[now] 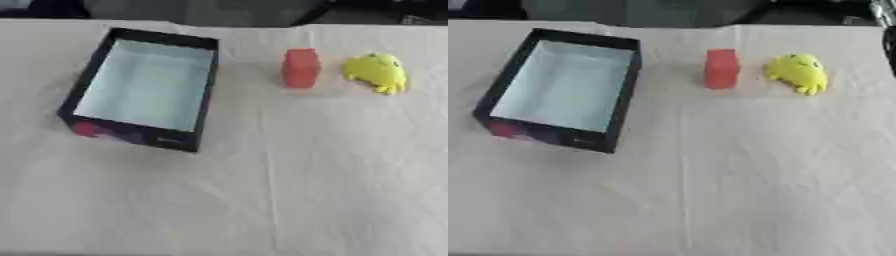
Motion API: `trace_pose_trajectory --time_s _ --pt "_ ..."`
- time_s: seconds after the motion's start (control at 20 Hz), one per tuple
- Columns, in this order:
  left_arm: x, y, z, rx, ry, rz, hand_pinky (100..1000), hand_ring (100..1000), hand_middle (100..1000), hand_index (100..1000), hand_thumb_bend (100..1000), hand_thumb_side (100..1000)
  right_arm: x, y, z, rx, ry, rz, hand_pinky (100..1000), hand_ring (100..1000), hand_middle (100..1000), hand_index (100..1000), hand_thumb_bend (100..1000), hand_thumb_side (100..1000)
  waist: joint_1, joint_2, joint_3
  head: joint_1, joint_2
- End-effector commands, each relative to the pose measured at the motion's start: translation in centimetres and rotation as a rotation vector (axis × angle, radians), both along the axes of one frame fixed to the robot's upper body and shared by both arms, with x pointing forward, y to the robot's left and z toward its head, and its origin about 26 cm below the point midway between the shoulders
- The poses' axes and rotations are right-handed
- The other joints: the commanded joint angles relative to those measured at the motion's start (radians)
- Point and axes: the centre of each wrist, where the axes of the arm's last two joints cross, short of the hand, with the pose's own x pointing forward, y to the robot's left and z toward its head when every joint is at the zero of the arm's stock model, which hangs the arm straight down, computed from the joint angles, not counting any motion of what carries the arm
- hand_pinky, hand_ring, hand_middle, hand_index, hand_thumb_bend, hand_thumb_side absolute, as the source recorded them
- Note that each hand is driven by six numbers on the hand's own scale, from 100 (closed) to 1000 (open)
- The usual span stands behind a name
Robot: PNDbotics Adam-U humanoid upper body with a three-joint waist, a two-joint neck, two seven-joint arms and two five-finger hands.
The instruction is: Pick up objects on the table and place them in the box.
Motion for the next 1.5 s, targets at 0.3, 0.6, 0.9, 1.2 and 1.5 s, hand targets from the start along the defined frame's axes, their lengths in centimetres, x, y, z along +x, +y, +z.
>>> trace_pose_trajectory --time_s 0.3,0.6,0.9,1.2,1.5 --pt "-0.6 0.4 0.9 0.008 -0.045 0.037 809 776 813 893 709 683 -0.7 -0.7 2.0 -0.058 -0.036 0.003 972 874 859 894 307 558 0.003 -0.012 0.002 0.042 0.003" --pt "-0.5 0.3 0.9 0.01 -0.05 0.028 810 776 814 890 700 684 -1.2 0.1 3.1 -0.224 -0.057 0.045 970 886 870 903 351 570 0.002 -0.011 0.003 0.038 0.003" --pt "-0.5 0.4 1.0 0.021 -0.047 0.024 807 774 814 888 689 686 -2.5 1.9 5.8 -0.719 -0.058 0.177 962 908 884 916 452 565 -0.002 -0.013 0.001 0.022 0.003" --pt "-0.5 0.5 0.9 0.029 -0.041 0.024 805 773 814 886 684 683 -3.7 3.4 7.5 -1.127 -0.012 0.296 968 939 906 932 563 494 -0.007 -0.014 0.001 0.016 0.003" --pt "-0.4 0.3 0.9 0.027 -0.04 0.019 804 772 814 884 680 677 -2.6 4.4 6.8 -1.179 0.01 0.334 985 968 924 946 547 375 -0.01 -0.015 0.001 0.011 0.003"
